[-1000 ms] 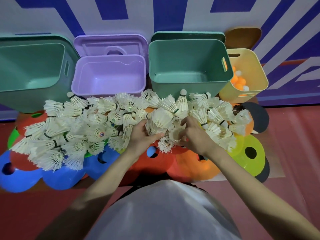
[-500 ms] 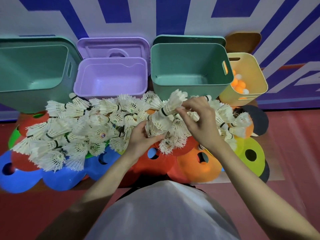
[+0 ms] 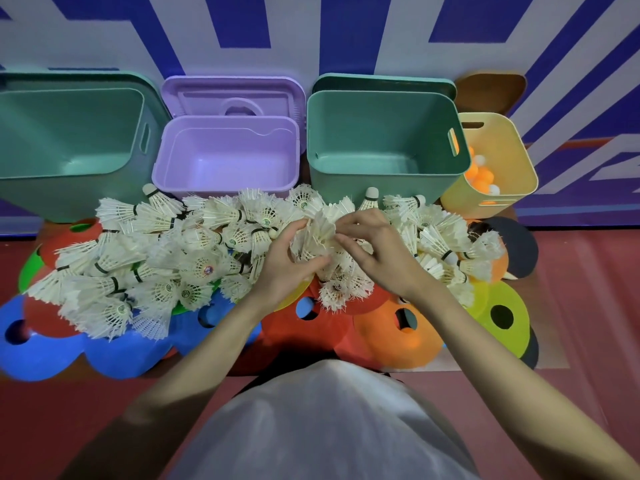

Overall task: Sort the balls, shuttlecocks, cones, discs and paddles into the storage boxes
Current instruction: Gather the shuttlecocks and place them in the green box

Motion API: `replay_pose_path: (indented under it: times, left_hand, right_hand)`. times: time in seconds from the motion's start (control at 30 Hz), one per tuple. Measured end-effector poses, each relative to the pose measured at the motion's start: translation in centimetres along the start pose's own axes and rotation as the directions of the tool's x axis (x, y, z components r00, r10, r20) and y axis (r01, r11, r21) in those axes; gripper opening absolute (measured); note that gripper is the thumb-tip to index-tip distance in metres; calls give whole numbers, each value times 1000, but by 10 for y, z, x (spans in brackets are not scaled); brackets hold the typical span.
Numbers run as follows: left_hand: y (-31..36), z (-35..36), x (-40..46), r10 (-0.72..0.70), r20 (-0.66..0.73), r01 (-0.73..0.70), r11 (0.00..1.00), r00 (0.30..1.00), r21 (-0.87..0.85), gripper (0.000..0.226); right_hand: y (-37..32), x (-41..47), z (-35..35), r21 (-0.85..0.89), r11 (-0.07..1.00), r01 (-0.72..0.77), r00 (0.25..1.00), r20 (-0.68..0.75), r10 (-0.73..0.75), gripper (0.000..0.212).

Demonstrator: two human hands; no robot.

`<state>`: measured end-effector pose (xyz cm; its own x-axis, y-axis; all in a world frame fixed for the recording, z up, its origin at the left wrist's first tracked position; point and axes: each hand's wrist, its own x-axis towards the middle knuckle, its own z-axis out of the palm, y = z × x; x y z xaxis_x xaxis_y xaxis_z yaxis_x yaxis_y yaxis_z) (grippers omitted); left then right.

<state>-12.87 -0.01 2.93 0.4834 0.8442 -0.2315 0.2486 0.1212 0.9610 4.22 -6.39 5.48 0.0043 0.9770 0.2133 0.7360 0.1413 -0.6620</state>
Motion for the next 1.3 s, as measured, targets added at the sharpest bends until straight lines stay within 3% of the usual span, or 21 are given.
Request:
replay_pose_path:
  times: [0.07, 0.17, 0.3, 0.5, 0.73, 0.9, 1.0, 1.1, 1.2, 1.3]
  left_hand:
    - [1, -2, 2, -32, -49, 29, 998, 998, -50, 62]
    - [0, -8, 4, -46, -126, 43, 999, 991, -26, 71]
    - [-2, -14, 5, -44, -143, 44, 999, 989, 1, 74]
    - [-1, -16, 6, -27, -149, 26, 1000, 988, -5, 73]
    - [-2, -13, 7, -15, -128, 15, 1000, 992, -8, 70]
    - [-2, -15, 8, -22, -155, 20, 1000, 988, -17, 75]
    - [-3, -16, 6, -22, -157, 20, 1000, 987, -12, 76]
    - [-3, -16, 5, -14, -159, 12, 1000, 987, -18, 74]
    - [-2, -17, 4, 0, -158, 1, 1000, 987, 6, 72]
    - [-2, -17, 3, 34, -155, -23, 997, 987, 67, 66]
  right_hand:
    - [4, 4, -3, 8, 1000, -19, 1000, -22, 19, 28]
    - [23, 10, -10, -15, 995, -101, 993, -62, 100, 32]
    - [58, 16, -10, -236, 957, -171, 975, 102, 199, 44]
    - [69, 19, 11, -440, 897, -39, 928, 316, 196, 61]
    - [74, 19, 23, -414, 910, -10, 946, 290, 143, 19]
    - [78, 16, 23, -426, 904, -26, 959, 243, 142, 16]
    - [76, 14, 21, -414, 910, -32, 982, 158, 106, 16]
    - [64, 12, 10, -338, 934, -116, 993, -57, 102, 16]
    - [46, 12, -4, -116, 953, -279, 927, -289, 237, 15]
    - [29, 14, -14, 225, 930, -290, 817, -448, 364, 12]
